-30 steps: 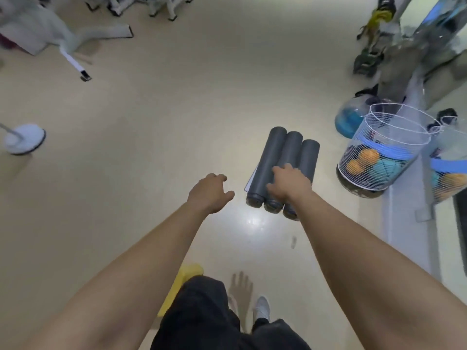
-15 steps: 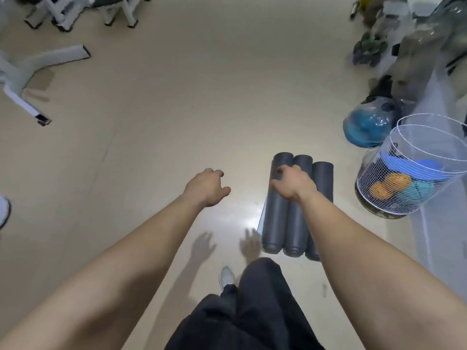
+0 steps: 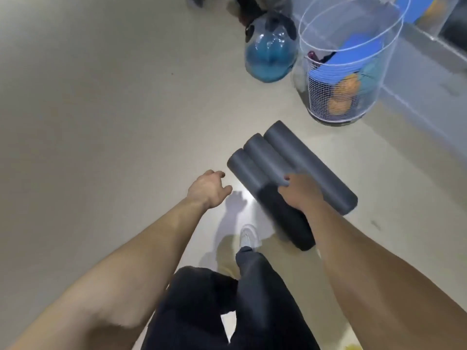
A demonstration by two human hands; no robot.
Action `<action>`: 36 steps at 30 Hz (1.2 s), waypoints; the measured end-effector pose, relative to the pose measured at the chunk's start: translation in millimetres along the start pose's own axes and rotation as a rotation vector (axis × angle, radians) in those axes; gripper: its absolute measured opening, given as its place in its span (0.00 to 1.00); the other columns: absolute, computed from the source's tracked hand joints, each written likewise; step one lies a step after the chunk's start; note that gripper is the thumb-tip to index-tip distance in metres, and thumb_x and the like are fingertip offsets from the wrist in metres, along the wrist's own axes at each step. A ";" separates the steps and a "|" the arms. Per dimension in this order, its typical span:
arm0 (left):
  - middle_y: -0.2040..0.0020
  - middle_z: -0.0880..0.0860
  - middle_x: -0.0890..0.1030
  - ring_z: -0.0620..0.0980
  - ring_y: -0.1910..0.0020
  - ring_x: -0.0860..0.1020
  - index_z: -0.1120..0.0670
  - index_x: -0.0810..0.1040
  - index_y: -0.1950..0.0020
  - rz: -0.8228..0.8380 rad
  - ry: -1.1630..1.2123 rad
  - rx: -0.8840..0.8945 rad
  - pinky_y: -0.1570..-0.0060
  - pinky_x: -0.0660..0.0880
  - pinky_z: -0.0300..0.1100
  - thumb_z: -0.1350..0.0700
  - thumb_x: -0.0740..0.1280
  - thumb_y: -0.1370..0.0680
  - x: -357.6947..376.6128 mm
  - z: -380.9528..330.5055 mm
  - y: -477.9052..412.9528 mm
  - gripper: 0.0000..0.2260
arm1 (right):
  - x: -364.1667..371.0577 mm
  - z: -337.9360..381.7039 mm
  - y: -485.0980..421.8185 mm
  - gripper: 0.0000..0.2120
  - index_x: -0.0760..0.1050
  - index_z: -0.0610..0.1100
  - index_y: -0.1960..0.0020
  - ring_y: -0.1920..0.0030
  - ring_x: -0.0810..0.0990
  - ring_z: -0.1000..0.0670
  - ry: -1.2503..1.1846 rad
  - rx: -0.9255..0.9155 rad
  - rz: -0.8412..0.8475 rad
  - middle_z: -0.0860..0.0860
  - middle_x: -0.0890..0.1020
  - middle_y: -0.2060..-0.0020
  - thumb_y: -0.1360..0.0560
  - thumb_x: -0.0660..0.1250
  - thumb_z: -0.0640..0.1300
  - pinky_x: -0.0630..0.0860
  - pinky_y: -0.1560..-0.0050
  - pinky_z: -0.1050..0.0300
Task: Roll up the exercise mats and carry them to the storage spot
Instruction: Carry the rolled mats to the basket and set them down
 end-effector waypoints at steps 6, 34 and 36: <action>0.32 0.54 0.79 0.57 0.33 0.75 0.51 0.75 0.28 0.145 -0.093 0.188 0.35 0.71 0.46 0.48 0.65 0.18 78.7 -46.5 -121.1 0.20 | 90.8 -87.9 -44.8 0.26 0.66 0.48 0.23 0.34 0.73 0.37 -0.227 0.309 -0.042 0.42 0.70 0.31 0.19 0.62 0.52 0.73 0.34 0.41; 0.34 0.48 0.76 0.50 0.37 0.75 0.52 0.65 0.25 -0.254 0.533 0.221 0.36 0.71 0.42 0.35 0.74 0.29 283.4 96.7 -525.6 0.40 | 462.2 -345.9 -215.2 0.51 0.61 0.41 0.23 0.27 0.67 0.37 -0.980 1.438 -0.862 0.41 0.69 0.27 0.32 0.69 0.73 0.63 0.26 0.48; 0.31 0.48 0.75 0.51 0.34 0.75 0.51 0.63 0.24 -0.220 0.503 0.265 0.34 0.71 0.44 0.36 0.77 0.31 281.4 94.7 -520.7 0.43 | 459.4 -339.7 -210.9 0.51 0.65 0.41 0.25 0.28 0.67 0.37 -0.992 1.421 -0.826 0.41 0.69 0.28 0.34 0.69 0.74 0.64 0.27 0.47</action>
Point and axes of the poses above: each hand's wrist, its own y-axis away from the middle knuckle, its own x-axis out of the palm, z = x × y, the point moved 5 cm from there along -y, towards the middle knuckle
